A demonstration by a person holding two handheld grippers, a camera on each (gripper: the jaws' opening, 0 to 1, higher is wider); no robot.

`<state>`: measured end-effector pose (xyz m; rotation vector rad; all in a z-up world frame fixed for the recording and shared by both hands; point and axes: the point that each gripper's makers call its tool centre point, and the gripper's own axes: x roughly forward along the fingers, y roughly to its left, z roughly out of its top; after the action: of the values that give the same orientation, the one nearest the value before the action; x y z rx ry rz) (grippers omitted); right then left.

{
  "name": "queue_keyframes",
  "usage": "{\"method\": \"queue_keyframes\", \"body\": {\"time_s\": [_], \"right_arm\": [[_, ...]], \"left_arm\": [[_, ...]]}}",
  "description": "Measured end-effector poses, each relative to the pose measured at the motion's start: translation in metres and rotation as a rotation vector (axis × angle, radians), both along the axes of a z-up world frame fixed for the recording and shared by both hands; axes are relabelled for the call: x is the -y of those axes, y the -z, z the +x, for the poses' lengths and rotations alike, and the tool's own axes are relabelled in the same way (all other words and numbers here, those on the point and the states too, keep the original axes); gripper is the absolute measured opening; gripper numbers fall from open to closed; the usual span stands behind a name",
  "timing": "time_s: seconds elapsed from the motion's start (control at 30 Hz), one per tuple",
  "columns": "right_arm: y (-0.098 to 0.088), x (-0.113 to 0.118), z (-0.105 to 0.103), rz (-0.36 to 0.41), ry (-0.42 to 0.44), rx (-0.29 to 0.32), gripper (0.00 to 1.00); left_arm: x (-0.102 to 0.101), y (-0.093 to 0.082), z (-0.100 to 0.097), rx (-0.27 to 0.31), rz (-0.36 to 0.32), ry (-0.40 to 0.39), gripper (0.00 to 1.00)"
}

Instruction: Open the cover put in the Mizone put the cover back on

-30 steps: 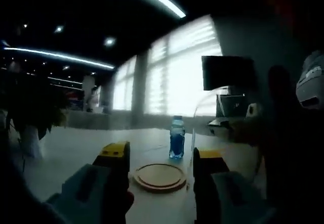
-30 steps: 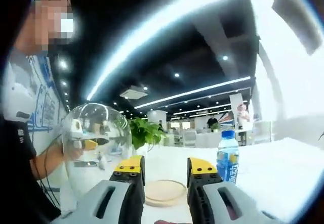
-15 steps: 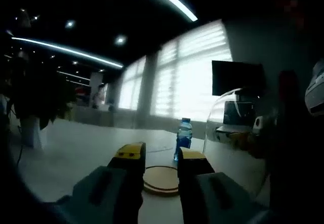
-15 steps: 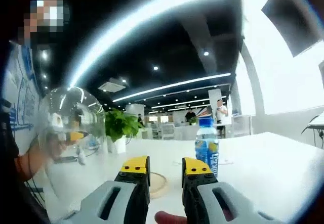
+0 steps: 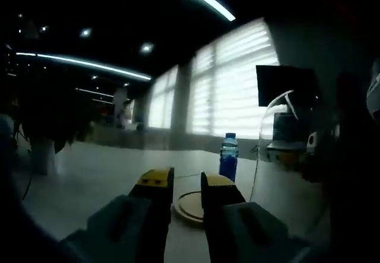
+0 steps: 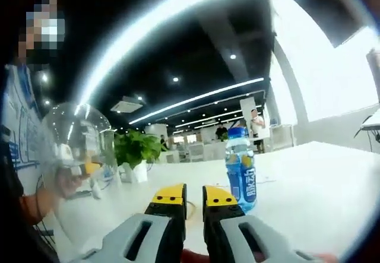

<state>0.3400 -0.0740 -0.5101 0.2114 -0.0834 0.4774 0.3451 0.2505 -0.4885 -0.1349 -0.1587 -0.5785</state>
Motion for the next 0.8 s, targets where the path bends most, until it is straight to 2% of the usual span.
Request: {"method": "queue_keyframes", "body": {"time_s": [0.03, 0.07, 0.1, 0.2, 0.23, 0.27, 0.33, 0.43, 0.5, 0.53, 0.57, 0.6, 0.67, 0.73, 0.8], "right_arm": [[0.002, 0.001, 0.001, 0.018, 0.002, -0.01, 0.03], [0.004, 0.002, 0.002, 0.025, 0.004, -0.015, 0.02], [0.005, 0.002, 0.003, 0.026, 0.006, -0.015, 0.02], [0.008, 0.003, 0.005, 0.034, 0.036, -0.028, 0.02], [0.01, 0.006, 0.007, 0.043, 0.052, -0.038, 0.02], [0.011, 0.007, 0.009, 0.061, 0.063, -0.061, 0.02], [0.01, 0.009, 0.011, 0.059, 0.066, -0.059, 0.02], [0.01, 0.009, 0.011, 0.014, 0.068, -0.034, 0.03], [0.013, 0.01, 0.013, 0.004, 0.077, -0.034, 0.03], [0.014, 0.012, 0.015, 0.0, 0.083, -0.038, 0.03], [0.016, 0.014, 0.016, -0.027, 0.096, -0.038, 0.03], [0.015, 0.016, 0.016, -0.071, 0.102, -0.019, 0.03], [0.016, 0.018, 0.017, -0.087, 0.114, -0.024, 0.02], [0.019, 0.013, 0.016, -0.098, 0.069, -0.045, 0.0], [0.019, 0.014, 0.016, -0.097, 0.078, -0.038, 0.0]], "left_arm": [[0.0, 0.002, 0.001, 0.001, -0.001, 0.003, 0.13], [0.001, 0.002, 0.001, -0.005, -0.022, 0.004, 0.14], [-0.003, 0.002, 0.004, -0.012, -0.059, -0.026, 0.14], [-0.008, 0.002, 0.007, 0.003, -0.047, -0.058, 0.13], [-0.016, -0.001, 0.011, 0.012, -0.072, -0.107, 0.13], [-0.018, -0.003, 0.012, 0.027, -0.071, -0.119, 0.12], [-0.017, -0.002, 0.018, -0.013, -0.114, -0.105, 0.11], [-0.016, 0.001, 0.024, -0.024, -0.126, -0.108, 0.11], [-0.013, 0.005, 0.028, -0.03, -0.102, -0.1, 0.1], [-0.012, 0.008, 0.029, -0.028, -0.059, -0.102, 0.1], [-0.011, 0.01, 0.031, -0.022, -0.002, -0.116, 0.11], [-0.01, 0.011, 0.031, -0.02, 0.022, -0.125, 0.11], [-0.001, 0.009, 0.032, -0.016, 0.029, -0.094, 0.11], [0.006, 0.008, 0.034, -0.016, 0.037, -0.066, 0.11], [0.012, 0.009, 0.035, -0.02, 0.057, -0.039, 0.11]]}}
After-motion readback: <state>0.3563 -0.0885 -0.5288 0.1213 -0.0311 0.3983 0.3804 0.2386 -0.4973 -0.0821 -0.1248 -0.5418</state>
